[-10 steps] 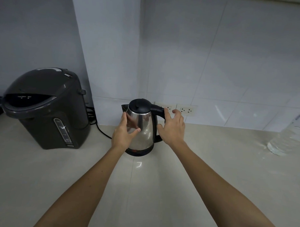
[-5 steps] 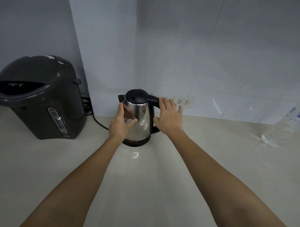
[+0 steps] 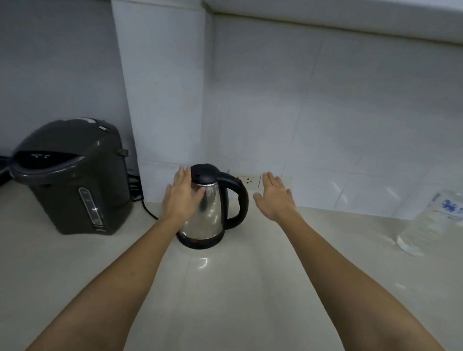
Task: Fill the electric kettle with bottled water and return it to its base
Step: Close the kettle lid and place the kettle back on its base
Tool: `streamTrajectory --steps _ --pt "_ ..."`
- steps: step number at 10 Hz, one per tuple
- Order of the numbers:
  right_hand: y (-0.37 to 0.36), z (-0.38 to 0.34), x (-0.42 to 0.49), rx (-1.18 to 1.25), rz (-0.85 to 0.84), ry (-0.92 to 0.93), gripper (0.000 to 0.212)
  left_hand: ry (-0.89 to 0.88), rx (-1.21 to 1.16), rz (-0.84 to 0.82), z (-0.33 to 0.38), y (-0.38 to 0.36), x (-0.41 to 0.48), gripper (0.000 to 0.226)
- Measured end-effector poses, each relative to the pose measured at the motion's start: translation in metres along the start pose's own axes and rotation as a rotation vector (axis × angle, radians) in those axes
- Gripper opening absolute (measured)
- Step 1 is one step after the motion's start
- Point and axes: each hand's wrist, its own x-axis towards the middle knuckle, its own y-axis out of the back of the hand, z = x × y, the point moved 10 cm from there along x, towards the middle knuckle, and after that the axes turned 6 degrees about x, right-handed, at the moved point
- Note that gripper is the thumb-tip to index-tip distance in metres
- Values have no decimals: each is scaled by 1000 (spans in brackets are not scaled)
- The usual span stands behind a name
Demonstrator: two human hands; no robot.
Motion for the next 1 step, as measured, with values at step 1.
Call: streamTrajectory --steps 1 --pt "38 34 -2 -46 32 -23 64 -101 124 -9 57 17 7 68"
